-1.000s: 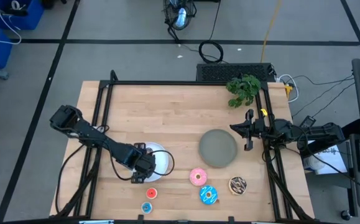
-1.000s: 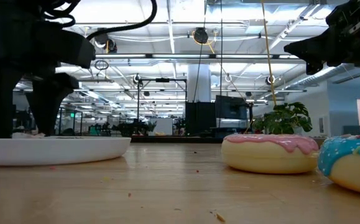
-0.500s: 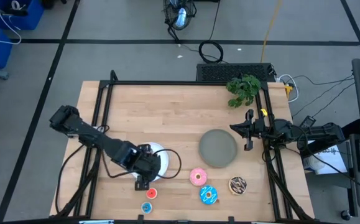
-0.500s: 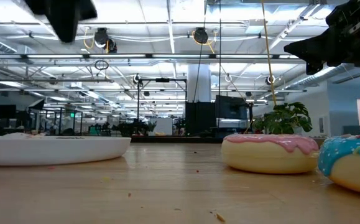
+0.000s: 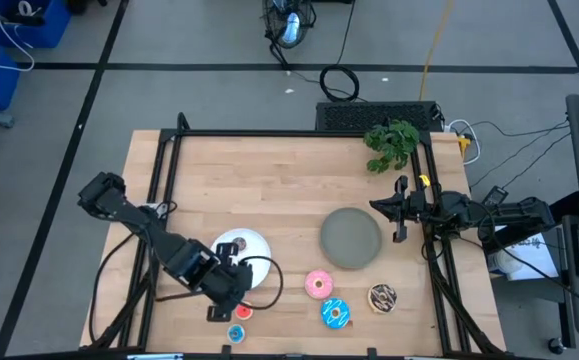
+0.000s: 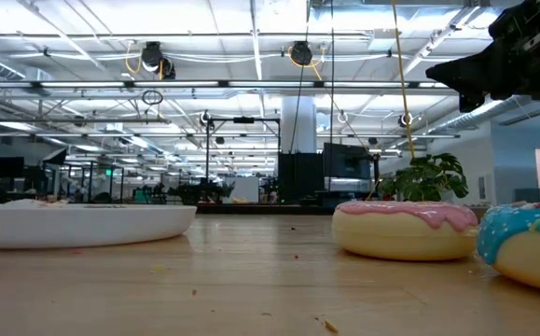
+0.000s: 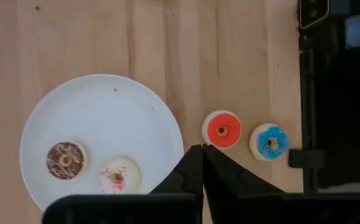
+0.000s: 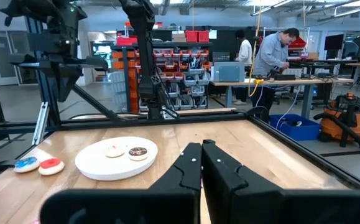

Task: Pick & Place donuts
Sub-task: Put the small blue donut on the white plate

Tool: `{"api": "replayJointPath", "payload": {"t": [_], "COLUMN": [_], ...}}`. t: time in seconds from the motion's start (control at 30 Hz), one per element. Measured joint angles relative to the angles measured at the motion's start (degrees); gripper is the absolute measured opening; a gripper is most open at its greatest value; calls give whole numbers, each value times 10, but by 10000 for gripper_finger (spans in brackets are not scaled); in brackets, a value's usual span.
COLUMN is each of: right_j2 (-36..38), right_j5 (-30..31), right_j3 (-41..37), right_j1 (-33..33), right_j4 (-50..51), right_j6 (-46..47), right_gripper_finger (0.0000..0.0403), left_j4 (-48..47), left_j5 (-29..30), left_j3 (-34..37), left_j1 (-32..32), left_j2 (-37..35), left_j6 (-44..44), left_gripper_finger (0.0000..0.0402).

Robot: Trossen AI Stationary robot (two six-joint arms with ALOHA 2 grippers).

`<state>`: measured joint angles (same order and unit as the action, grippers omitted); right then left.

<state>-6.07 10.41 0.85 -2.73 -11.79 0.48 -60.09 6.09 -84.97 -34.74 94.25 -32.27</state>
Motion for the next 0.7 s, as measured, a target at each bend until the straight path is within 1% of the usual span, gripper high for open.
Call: {"api": "replayJointPath", "payload": {"t": [0.13, 0.23, 0.3, 0.47, 0.63, 0.7], "right_j2": [0, 0, -1, -5, -6, -6], "right_j5": [0, 0, 0, 0, 0, 0], "right_j3": [0, 0, 0, 0, 0, 0], "right_j1": [0, 0, 0, 0, 0, 0], "right_j4": [0, 0, 0, 1, 0, 0], "right_j6": [4, 4, 4, 4, 3, 3], "right_gripper_finger": [0, 0, 0, 0, 0, 0], "left_j4": [6, 15, 21, 41, 48, 61], "left_j5": [0, -4, -20, -62, -71, -71], "left_j3": [0, 0, 0, 0, 0, 0], "left_j1": [-7, -10, -11, -14, -14, -14], "left_j2": [14, 30, 46, 81, 110, 118], "left_j6": [-13, -29, -32, -32, -6, 11], "left_gripper_finger": [19, 7, 5, 17, 4, 6]}}
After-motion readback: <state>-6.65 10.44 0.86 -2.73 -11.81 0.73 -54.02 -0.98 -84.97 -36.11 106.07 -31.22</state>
